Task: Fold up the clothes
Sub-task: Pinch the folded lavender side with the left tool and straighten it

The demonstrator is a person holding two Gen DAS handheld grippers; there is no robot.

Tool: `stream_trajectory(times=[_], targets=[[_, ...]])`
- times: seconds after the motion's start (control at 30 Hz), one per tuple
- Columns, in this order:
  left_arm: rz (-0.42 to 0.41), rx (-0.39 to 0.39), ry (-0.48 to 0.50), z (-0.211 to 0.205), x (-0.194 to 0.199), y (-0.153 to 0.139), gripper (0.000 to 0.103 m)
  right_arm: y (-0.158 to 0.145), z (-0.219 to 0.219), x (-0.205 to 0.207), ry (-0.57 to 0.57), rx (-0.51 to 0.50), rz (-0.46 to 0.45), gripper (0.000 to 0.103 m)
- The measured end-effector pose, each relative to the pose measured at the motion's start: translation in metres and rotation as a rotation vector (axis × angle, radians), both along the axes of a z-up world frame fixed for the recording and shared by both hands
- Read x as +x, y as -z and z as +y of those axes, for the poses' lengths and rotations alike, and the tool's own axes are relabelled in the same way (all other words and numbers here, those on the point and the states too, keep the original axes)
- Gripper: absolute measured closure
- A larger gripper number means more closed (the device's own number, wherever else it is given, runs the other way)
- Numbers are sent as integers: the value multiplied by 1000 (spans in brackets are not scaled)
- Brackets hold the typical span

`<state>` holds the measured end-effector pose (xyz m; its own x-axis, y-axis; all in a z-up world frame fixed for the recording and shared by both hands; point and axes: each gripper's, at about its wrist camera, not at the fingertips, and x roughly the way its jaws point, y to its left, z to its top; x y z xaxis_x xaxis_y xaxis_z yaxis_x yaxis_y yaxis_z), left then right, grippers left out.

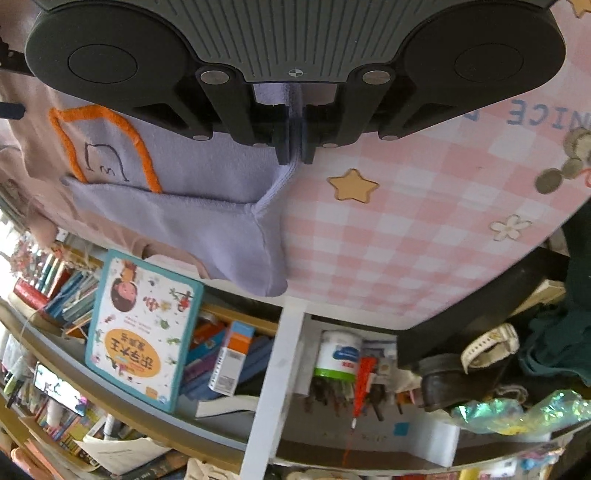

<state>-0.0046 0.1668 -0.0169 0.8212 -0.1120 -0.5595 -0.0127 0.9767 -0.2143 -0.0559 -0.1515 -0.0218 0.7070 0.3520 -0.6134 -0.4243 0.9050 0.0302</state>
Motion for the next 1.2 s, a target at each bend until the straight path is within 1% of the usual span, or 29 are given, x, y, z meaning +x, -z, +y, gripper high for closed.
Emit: stream_trajectory(times=[0.17,0.33,0.47,0.57,0.63,0.67,0.7,0.87,0.9,0.93,1.0,1.07,1.17,1.2], targets=[[8,-13,-15,13,1,1,96,0,11,6,-17,-4,-1,0],[8,22,-1,11,3,0,96,0,12,8,-18,-5,-1,0],[2,49,-27,12,4,-1,96,0,19,11,-17,-4,-1,0],[6,40,-46,16,4,0,96,1,25,13,-23,-7,-3,0],[10,28,-40,19,5,0,95,1,26,13,-25,-8,-4,0],[10,33,-36,19,5,0,92,1,25,14,-25,-5,-3,0],[10,40,-34,19,4,0,92,1,25,14,-25,-5,-3,0],[-15,111,-46,6,-8,-7,92,1,26,13,-25,-7,-3,0],[-24,115,-56,3,-12,-9,90,1,26,13,-25,-7,-3,0],[-31,110,-63,1,-16,-11,90,1,26,13,-25,-7,-3,0],[-52,77,-61,-3,-25,-15,89,1,26,13,-26,-7,-2,0],[-74,56,-46,-9,-34,-19,89,1,26,13,-26,-7,-2,0],[-95,61,6,-24,-40,-24,88,2,26,13,-25,-6,-2,0],[-100,74,28,-31,-42,-24,84,2,26,13,-25,-6,-2,0]])
